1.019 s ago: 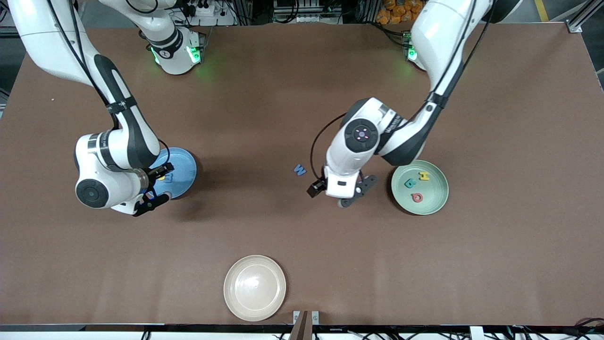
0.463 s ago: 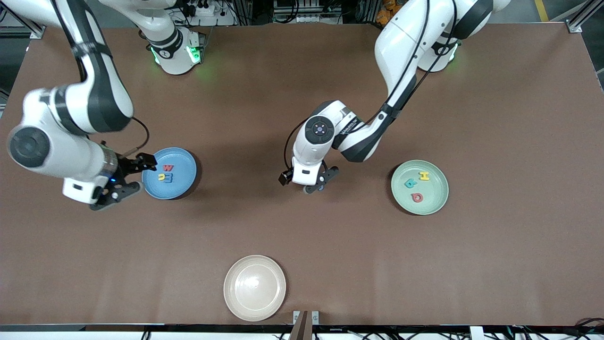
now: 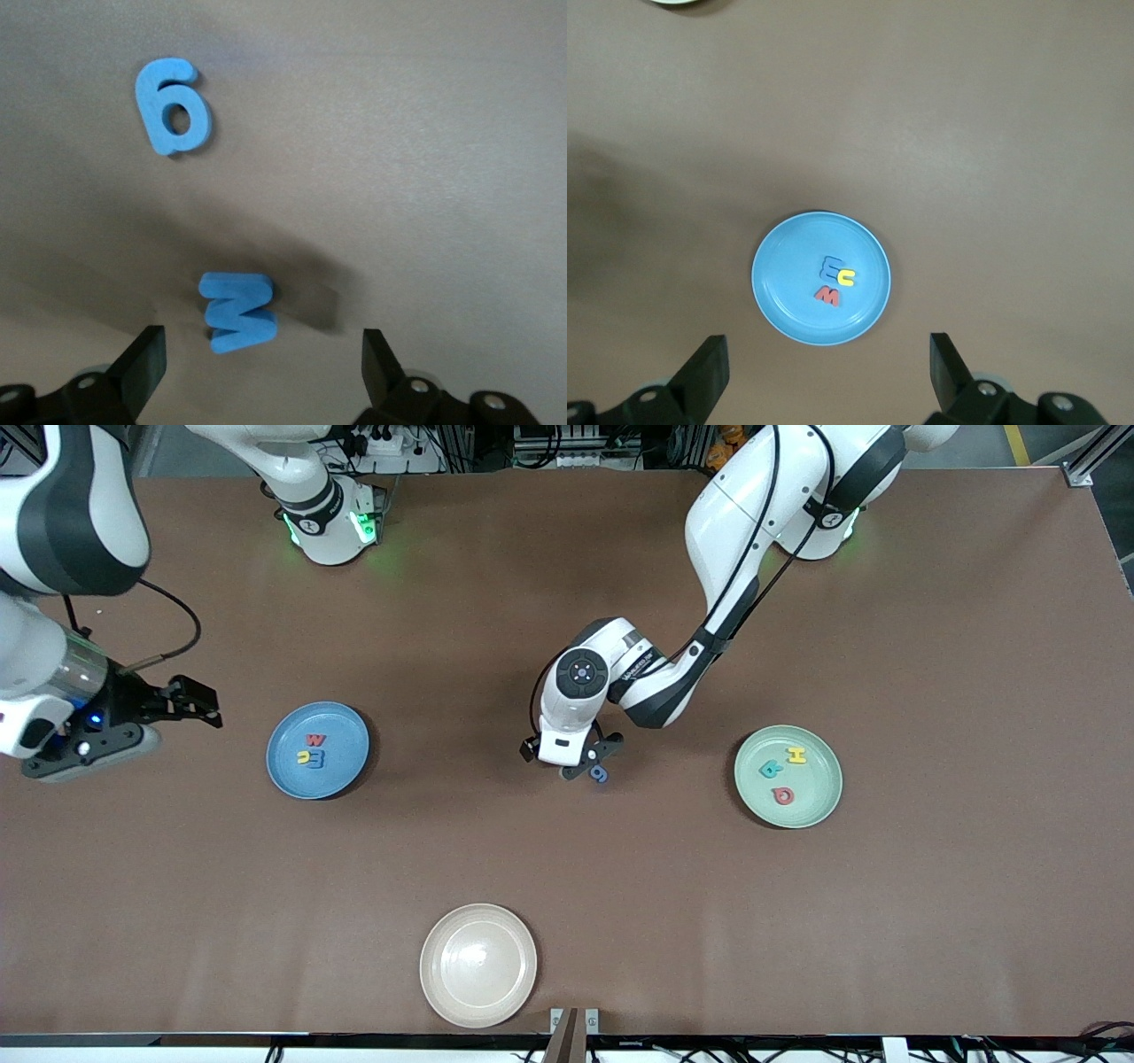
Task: Sort upper and lower case letters into plates
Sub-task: 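Lower the left gripper and close it on the blue M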
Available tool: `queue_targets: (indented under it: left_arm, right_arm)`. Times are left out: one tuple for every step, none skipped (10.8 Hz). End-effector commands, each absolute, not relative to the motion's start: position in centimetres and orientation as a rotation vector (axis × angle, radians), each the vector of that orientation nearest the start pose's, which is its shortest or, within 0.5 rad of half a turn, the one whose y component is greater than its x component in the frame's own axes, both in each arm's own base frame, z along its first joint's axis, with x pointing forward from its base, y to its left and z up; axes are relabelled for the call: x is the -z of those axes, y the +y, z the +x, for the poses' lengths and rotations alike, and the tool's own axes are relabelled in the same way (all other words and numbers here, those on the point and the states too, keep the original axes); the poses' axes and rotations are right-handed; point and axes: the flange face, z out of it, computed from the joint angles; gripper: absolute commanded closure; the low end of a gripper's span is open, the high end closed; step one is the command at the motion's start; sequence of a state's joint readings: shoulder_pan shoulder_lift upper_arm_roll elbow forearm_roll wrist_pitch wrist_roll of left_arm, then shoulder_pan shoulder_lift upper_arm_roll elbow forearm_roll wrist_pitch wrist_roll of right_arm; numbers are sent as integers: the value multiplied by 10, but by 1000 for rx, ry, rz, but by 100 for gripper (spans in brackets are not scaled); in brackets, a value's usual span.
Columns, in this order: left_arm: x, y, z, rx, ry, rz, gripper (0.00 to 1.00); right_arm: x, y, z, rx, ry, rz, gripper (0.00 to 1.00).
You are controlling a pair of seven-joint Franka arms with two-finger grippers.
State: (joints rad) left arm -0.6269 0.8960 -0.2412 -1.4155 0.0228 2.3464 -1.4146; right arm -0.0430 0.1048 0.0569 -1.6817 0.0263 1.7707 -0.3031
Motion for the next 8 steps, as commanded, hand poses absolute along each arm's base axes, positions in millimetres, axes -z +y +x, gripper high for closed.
queue_targets:
  left_arm:
    - [-172, -533, 503, -215, -965, -3084, 22]
    - [-170, -532, 503, -219, -948, -3088, 24]
    - [-163, -529, 504, -219, -939, -3082, 28]
    - [-162, -529, 504, -219, -938, -3080, 43]
    - [-162, -528, 504, -219, -940, -3080, 49]
    - [-162, -529, 505, -217, -938, -3082, 51]
    - [-163, -528, 506, -218, -940, -3083, 65]
    - [-163, -528, 506, -218, -940, -3083, 75]
  right_arm:
    - [-548, 5, 587, 2, -349, -3070, 0]
    - [-553, 4, 588, 20, -352, -3079, 0]
    - [-563, 5, 590, 50, -353, -3080, 0]
    - [-570, 4, 591, 74, -351, -3082, 0]
    - [-573, 1, 591, 81, -339, -3082, 0]
    - [-575, -7, 590, 86, -268, -3088, 0]
    - [-582, -11, 589, 103, -174, -3095, 0]
    - [-587, -11, 589, 116, -129, -3096, 0]
